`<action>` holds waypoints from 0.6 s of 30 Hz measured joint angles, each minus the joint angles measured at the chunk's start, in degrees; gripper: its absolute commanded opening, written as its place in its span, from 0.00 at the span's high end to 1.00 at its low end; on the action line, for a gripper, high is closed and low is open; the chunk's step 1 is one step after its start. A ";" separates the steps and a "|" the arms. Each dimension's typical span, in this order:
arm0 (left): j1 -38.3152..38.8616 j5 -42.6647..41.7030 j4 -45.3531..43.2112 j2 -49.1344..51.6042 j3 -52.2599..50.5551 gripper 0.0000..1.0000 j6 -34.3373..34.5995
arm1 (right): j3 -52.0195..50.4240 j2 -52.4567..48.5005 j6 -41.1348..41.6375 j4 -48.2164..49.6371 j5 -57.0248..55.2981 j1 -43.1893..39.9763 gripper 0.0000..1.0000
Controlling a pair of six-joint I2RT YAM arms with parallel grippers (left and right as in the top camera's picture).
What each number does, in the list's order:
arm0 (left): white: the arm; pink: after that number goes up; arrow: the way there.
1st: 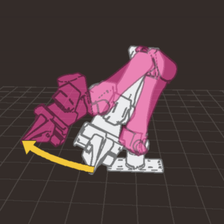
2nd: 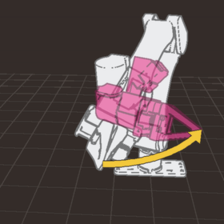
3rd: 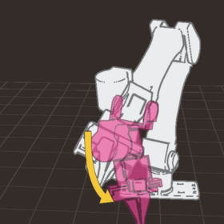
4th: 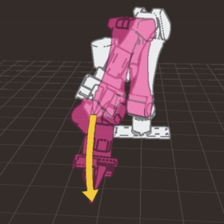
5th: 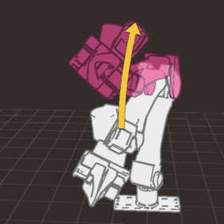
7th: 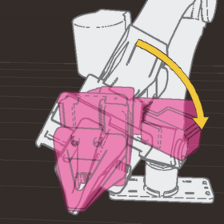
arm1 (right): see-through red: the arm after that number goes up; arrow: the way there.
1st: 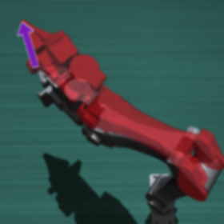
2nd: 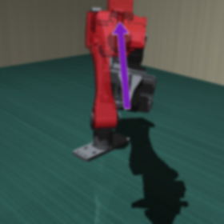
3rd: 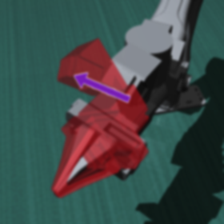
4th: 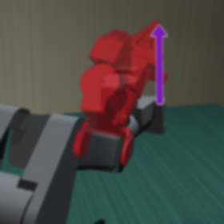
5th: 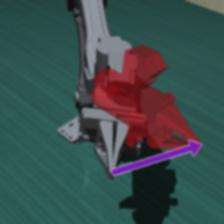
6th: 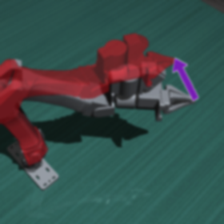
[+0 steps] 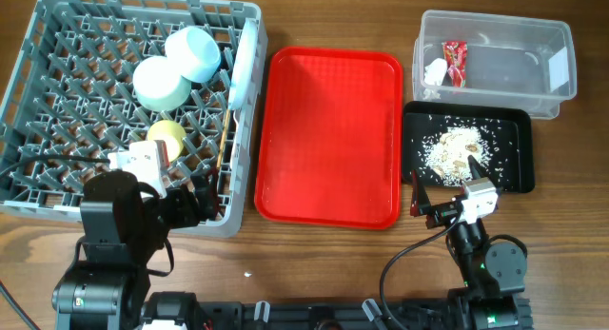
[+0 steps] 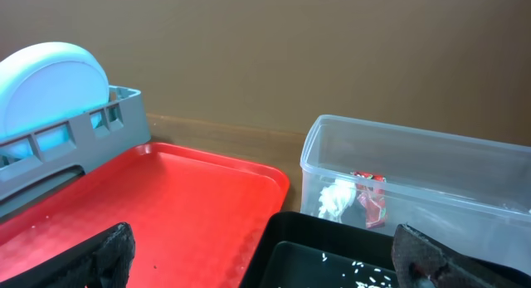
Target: Sort waste into correct bins and load items into the dishwasher rack
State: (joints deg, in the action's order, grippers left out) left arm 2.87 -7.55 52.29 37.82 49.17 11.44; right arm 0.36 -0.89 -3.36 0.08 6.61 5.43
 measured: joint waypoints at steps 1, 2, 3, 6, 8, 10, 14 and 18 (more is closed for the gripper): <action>0.00 0.00 0.00 0.00 0.00 0.00 0.00 | 0.00 0.00 0.00 0.00 0.00 0.00 0.00; 0.00 0.00 0.00 0.00 0.00 0.00 -0.02 | 0.00 0.00 0.00 0.00 0.00 0.00 0.00; 0.00 0.00 -0.02 0.00 0.00 0.00 -0.02 | 0.00 0.00 0.00 0.00 0.00 0.00 0.00; 0.00 0.00 -0.02 -0.09 0.00 0.00 -0.02 | 0.00 0.00 0.00 0.00 0.00 0.00 0.00; 0.00 0.00 0.00 -1.40 0.00 0.00 0.00 | 0.00 0.00 -0.02 0.00 0.00 0.00 0.00; 0.00 0.00 -0.02 -4.20 0.00 0.00 0.00 | 0.00 0.00 -0.02 0.00 0.00 0.00 0.00; -0.02 0.90 1.01 -10.64 -0.09 0.00 -0.44 | 0.00 0.00 0.00 0.00 0.00 0.00 0.00; -1.14 3.30 -3.39 -19.89 -7.93 0.00 -0.90 | 0.00 0.00 -0.02 -0.02 -0.02 0.00 0.00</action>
State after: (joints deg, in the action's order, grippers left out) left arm 1.74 -4.25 48.90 17.93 41.23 10.55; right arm 0.36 -0.89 -3.38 0.05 6.59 5.43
